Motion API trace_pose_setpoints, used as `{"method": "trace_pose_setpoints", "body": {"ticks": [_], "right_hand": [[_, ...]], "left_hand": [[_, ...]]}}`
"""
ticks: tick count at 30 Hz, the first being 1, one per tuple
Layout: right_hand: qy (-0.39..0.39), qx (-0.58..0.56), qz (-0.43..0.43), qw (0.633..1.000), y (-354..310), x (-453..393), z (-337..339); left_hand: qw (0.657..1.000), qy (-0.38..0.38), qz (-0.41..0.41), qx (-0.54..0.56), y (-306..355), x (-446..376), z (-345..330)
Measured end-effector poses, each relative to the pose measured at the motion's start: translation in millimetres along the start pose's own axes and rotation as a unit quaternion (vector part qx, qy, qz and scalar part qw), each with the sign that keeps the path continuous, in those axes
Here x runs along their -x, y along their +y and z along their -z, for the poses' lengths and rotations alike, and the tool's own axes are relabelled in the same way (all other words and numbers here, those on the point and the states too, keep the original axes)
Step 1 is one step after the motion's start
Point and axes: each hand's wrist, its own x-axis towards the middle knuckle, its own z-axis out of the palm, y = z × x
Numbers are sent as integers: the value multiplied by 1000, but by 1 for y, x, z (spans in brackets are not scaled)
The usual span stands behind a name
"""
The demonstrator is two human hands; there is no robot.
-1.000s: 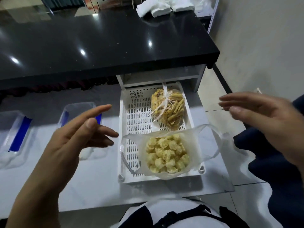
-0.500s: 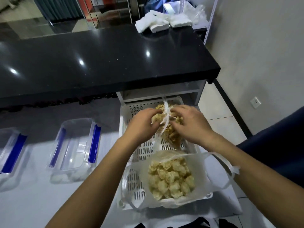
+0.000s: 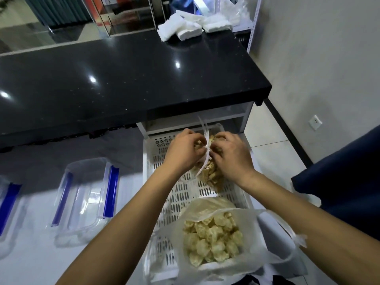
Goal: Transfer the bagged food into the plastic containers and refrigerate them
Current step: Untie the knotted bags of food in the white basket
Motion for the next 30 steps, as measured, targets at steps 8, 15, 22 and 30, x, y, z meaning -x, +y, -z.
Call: {"method": "trace_pose_setpoints", "body": {"ticks": [8, 15, 22, 30], "right_hand": [[-72, -42, 26, 996, 3, -6, 6], [-80, -53, 106, 990, 8, 18, 2], [-68, -43, 138, 987, -3, 26, 0], [-35, -43, 164, 985, -11, 9, 9]], "left_hand": [[996, -52, 11, -72, 9, 7, 12], [991, -36, -38, -121, 5, 56, 12], [990, 120, -62, -49, -10, 87, -11], [989, 144, -32, -7, -6, 70, -2]]}}
